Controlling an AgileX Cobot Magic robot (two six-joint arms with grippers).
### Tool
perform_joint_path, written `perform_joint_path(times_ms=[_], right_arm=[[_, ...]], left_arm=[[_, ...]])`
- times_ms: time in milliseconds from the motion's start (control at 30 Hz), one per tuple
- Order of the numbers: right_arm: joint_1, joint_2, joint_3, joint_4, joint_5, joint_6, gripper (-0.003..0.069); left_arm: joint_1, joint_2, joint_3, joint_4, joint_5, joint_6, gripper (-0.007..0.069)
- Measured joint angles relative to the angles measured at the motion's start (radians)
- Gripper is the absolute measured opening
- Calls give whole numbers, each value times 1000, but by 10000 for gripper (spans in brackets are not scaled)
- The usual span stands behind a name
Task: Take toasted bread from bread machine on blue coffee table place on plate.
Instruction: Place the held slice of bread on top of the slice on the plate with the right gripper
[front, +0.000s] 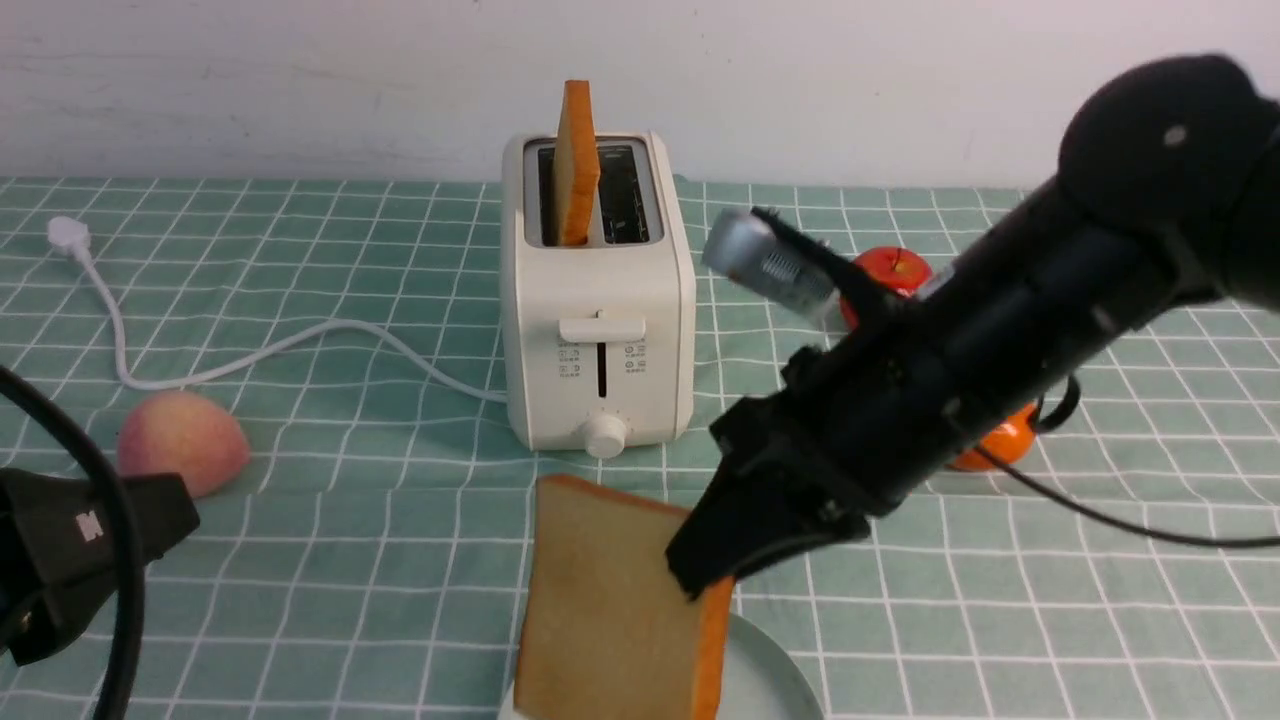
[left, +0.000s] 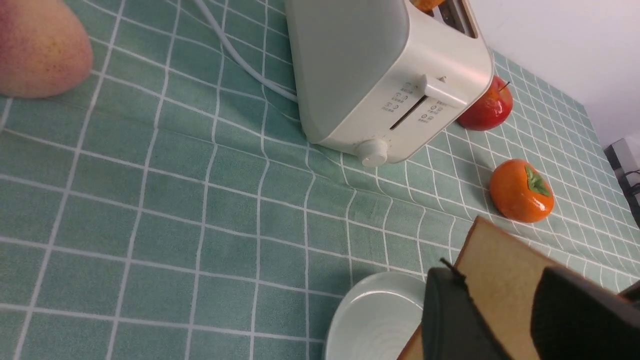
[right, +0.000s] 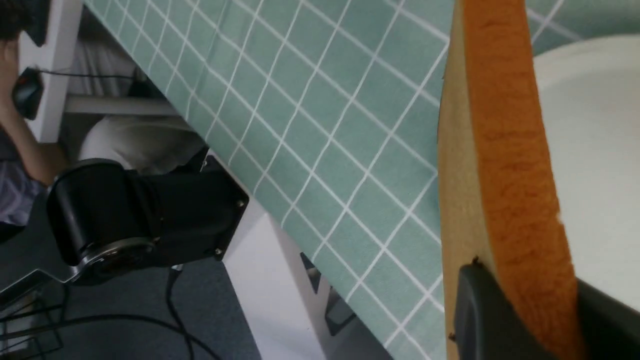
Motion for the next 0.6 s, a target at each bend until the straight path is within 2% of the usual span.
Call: perform_joint_path(times_ms=[167,367,500,600], right_arm=[[8,0,130,75,-95,-23,111],[8,0,200,82,-156,-14,115],[8,0,205,42,-177,-11,197],[7,-1,191,7,-172,-8,311]], left_arm=[[0,0,0,0,1,0,238],[0,0,0,0,6,0,240],[0,0,0,0,7,0,241],[0,3,0,1,3,0,242]])
